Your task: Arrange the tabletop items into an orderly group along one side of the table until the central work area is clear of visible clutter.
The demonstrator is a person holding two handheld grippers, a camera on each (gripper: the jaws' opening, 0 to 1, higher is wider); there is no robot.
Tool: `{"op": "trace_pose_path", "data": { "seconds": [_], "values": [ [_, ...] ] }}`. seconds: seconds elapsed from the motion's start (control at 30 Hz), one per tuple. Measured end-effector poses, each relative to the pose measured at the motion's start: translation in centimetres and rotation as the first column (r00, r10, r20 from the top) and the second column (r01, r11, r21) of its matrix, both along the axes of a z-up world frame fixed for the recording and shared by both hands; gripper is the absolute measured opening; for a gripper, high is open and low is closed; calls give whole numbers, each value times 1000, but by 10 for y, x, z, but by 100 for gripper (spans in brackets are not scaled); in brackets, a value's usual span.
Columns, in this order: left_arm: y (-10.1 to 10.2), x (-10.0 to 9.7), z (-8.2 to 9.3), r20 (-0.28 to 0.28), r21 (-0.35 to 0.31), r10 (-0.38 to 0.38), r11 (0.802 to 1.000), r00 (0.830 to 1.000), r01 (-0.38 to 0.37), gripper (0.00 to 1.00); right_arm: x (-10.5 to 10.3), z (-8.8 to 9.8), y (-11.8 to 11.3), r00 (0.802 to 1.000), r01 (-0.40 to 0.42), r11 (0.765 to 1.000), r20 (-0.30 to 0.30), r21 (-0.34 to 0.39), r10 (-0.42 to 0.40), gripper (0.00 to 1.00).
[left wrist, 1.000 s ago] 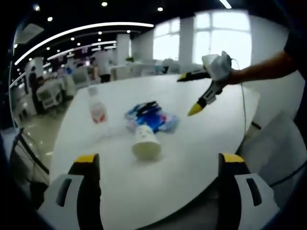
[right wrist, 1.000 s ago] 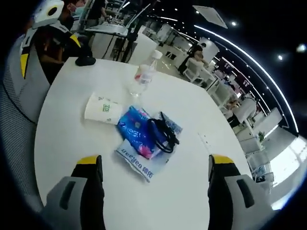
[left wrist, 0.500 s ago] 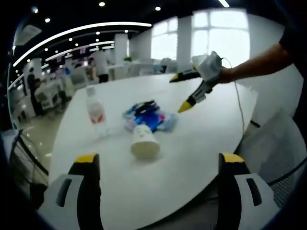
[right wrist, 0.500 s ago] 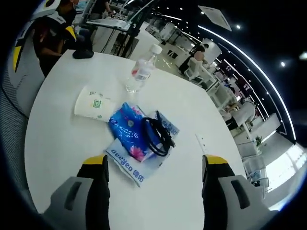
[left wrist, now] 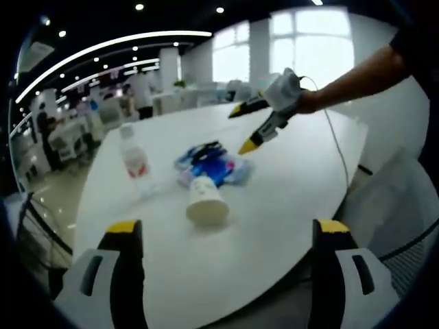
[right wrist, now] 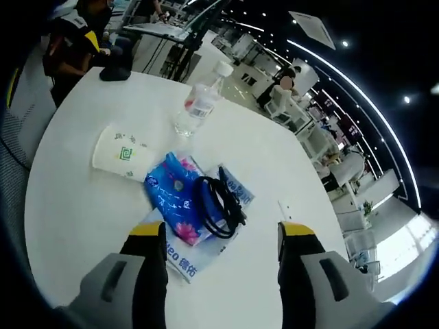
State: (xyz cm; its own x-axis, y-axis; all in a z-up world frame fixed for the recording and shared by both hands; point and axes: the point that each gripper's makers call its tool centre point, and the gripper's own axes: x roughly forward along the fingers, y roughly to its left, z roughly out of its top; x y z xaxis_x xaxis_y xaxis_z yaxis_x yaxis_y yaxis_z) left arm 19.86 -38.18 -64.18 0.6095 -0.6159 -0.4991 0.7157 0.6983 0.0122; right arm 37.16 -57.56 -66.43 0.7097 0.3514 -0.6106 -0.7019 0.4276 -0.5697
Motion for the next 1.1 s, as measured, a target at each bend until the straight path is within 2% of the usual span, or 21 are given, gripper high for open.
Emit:
{"op": "trace_pose_path", "data": {
  "seconds": [0.37, 0.63, 0.93, 1.1],
  "values": [
    [0, 1, 1, 7, -2, -2, 1000, 1000, 2, 99, 9, -14, 8, 999, -46, 995, -3, -88, 46, 56],
    [0, 0, 0, 0, -1, -9, 1000, 1000, 9, 98, 18, -21, 13, 998, -59, 992, -7, -108, 58, 49],
    [-2, -2, 1, -6, -15, -14, 1000, 1000, 14, 98, 26, -31, 19, 997, -75, 990, -43, -117, 71, 48],
    [-2, -1, 2, -11, -19, -8, 1000, 1000, 8, 98, 30, -36, 24, 995, -86, 988, -52, -127, 80, 42]
  ]
}}
